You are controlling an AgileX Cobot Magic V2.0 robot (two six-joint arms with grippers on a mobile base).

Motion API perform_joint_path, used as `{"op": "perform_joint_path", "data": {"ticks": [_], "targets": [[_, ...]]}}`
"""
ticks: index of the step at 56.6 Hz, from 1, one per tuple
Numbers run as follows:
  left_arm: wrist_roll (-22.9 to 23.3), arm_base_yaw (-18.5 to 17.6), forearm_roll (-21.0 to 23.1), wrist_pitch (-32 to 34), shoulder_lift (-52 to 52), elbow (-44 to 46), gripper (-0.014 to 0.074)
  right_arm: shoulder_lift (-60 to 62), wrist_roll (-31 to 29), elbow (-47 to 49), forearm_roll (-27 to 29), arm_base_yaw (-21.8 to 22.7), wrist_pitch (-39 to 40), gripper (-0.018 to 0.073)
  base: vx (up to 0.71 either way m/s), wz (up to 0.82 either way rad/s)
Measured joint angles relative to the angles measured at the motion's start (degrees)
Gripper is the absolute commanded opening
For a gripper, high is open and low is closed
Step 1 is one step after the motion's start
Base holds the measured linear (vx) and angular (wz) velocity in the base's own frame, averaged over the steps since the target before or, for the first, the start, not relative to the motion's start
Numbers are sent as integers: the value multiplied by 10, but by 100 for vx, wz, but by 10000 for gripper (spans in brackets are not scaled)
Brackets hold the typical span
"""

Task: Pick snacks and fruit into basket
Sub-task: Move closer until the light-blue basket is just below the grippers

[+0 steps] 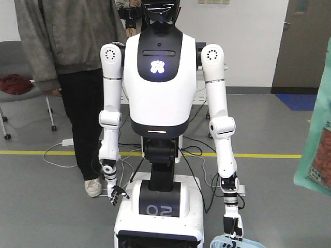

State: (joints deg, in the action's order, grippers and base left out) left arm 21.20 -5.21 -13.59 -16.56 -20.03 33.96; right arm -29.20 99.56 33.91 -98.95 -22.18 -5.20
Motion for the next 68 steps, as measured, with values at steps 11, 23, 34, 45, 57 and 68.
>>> {"op": "perform_joint_path", "data": {"ticks": [11,23,34,45,57,68], "targets": [[0,0,0,0,0,0,3,0,0,0,0,0,0,-9,23,-6],[0,0,0,0,0,0,3,0,0,0,0,0,0,-9,17,-3],[0,0,0,0,0,0,3,0,0,0,0,0,0,-9,9,0],[0,0,0,0,0,0,3,0,0,0,0,0,0,-9,3,1],[0,0,0,0,0,0,3,0,0,0,0,0,0,-9,0,0],[0,0,0,0,0,0,3,0,0,0,0,0,0,-9,0,0]]}}
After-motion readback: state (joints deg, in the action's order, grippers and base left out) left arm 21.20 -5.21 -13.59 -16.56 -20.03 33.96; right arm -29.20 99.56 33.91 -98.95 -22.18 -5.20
